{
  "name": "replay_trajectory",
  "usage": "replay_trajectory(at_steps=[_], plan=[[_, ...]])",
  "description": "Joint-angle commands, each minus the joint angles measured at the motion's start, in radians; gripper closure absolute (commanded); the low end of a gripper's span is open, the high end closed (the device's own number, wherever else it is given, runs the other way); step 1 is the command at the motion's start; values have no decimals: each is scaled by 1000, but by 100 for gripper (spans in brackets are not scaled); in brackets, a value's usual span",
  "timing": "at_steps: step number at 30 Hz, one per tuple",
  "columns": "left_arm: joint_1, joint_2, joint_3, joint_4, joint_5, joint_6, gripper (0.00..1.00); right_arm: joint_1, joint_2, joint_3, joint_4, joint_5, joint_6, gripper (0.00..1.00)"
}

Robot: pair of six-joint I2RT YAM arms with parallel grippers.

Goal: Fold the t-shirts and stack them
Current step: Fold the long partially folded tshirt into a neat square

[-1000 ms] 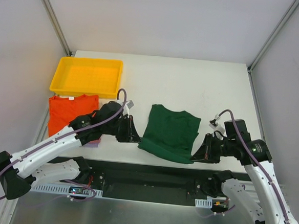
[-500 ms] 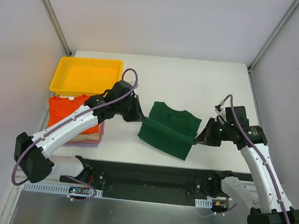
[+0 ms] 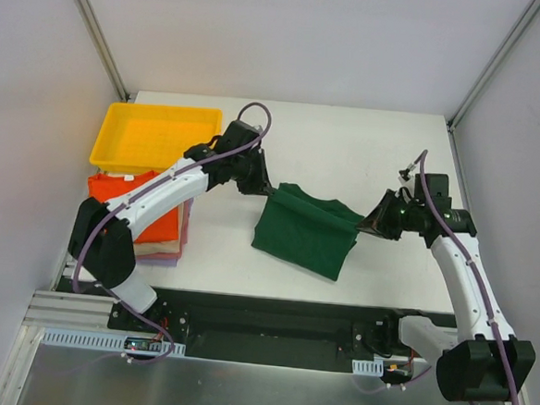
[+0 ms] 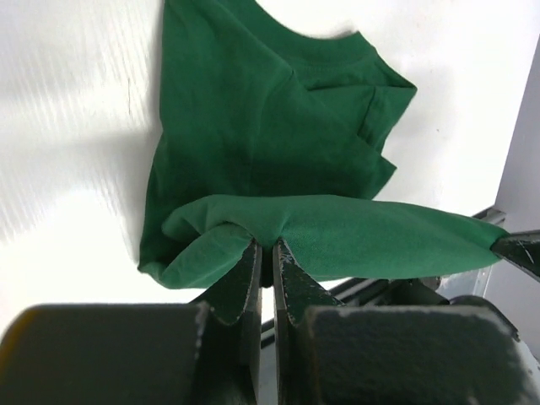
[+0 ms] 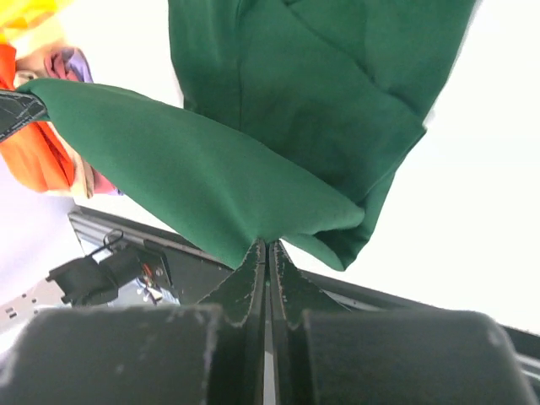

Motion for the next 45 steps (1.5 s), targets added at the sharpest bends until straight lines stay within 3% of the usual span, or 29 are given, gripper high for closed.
replay_trajectory(at_steps=[1, 5, 14, 18, 22, 24, 25, 26, 27, 28, 29, 32, 34, 38, 43, 45], plan=[[20, 85, 86, 18, 0, 65, 100, -40, 42, -26, 113, 17, -1, 100], [31, 158, 125, 18, -20, 80, 100, -60, 112, -47, 189, 13, 16, 100], [54, 352, 248, 15, -2, 118, 100, -78, 206, -101, 371, 177, 90, 100], [64, 422, 300, 17, 2, 132, 100, -90, 311, -92, 439, 151, 100, 100], [71, 484, 365, 17, -6, 158, 84, -100, 400, -77, 530, 171, 114, 95], [75, 490, 397, 17, -12, 178, 61, -123, 443, -9, 526, 163, 81, 94], [77, 482, 400, 15, -14, 190, 42, -123, 451, 18, 500, 181, 76, 90], [77, 472, 406, 15, -14, 209, 22, -123, 448, 50, 462, 198, 70, 78], [77, 458, 408, 17, -8, 229, 16, -123, 441, 71, 437, 204, 59, 59], [77, 438, 402, 15, -1, 239, 9, -123, 424, 84, 411, 214, 57, 32], [77, 420, 388, 15, 2, 241, 1, -123, 396, 97, 379, 227, 50, 21], [77, 361, 322, 18, 37, 266, 1, -121, 294, 63, 333, 249, 41, 12], [77, 332, 256, 20, 58, 286, 1, -118, 206, -9, 365, 176, 45, 1], [75, 260, 127, 78, 129, 292, 1, -71, 94, -165, 503, -54, 88, 4], [71, 240, 109, 210, 394, 246, 1, 29, 89, -190, 566, -79, 120, 4], [60, 280, 130, 242, 427, 211, 1, 44, 115, -188, 592, -64, 133, 4]])
